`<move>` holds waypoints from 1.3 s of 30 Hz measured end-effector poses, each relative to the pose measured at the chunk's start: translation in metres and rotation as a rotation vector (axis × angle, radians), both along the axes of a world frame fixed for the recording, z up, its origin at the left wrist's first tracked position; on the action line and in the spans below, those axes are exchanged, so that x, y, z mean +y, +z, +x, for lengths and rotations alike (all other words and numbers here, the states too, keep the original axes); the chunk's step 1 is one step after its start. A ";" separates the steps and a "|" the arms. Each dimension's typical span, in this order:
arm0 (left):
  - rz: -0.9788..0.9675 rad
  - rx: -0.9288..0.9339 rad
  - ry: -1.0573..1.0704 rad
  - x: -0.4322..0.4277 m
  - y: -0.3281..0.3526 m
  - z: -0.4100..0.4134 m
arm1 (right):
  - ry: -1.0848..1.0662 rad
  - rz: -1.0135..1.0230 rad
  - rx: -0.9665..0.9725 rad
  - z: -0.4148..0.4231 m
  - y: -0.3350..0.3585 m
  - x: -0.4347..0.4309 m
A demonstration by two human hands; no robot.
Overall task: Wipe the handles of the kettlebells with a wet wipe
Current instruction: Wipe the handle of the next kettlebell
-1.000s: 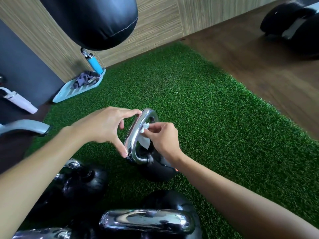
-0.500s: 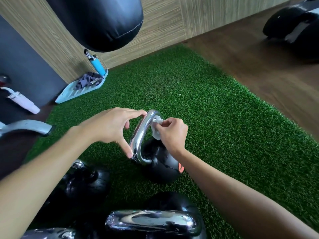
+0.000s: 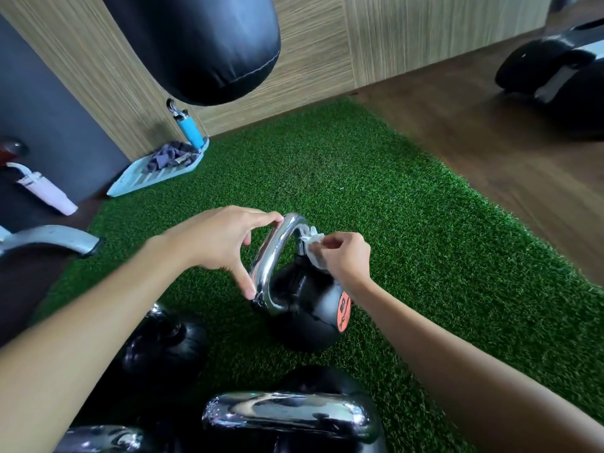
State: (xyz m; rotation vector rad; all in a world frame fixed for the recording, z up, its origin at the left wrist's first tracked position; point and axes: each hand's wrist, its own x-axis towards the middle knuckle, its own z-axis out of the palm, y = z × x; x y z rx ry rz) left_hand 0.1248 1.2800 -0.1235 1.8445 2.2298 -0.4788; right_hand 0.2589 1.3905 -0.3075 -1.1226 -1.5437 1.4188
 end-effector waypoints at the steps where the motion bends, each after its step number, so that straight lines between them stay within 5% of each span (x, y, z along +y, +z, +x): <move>1: 0.002 0.000 -0.003 0.000 0.000 0.000 | 0.014 0.029 0.004 0.001 0.003 0.002; 7: 0.185 -0.072 0.042 -0.028 -0.004 0.006 | 0.119 0.296 0.033 0.012 0.038 0.027; 14: 0.594 -0.129 0.389 -0.062 -0.037 0.027 | 0.659 0.263 -0.062 0.003 0.065 0.073; 22: 0.709 -0.047 0.487 -0.062 -0.059 0.052 | 1.015 0.137 -0.156 -0.003 0.084 0.099; 28: 0.712 -0.054 0.356 -0.063 -0.060 0.044 | 1.032 0.172 -0.163 -0.003 0.086 0.095; 39: 0.670 -0.197 0.224 -0.070 -0.056 -0.029 | 0.680 0.364 -0.183 0.055 0.076 0.036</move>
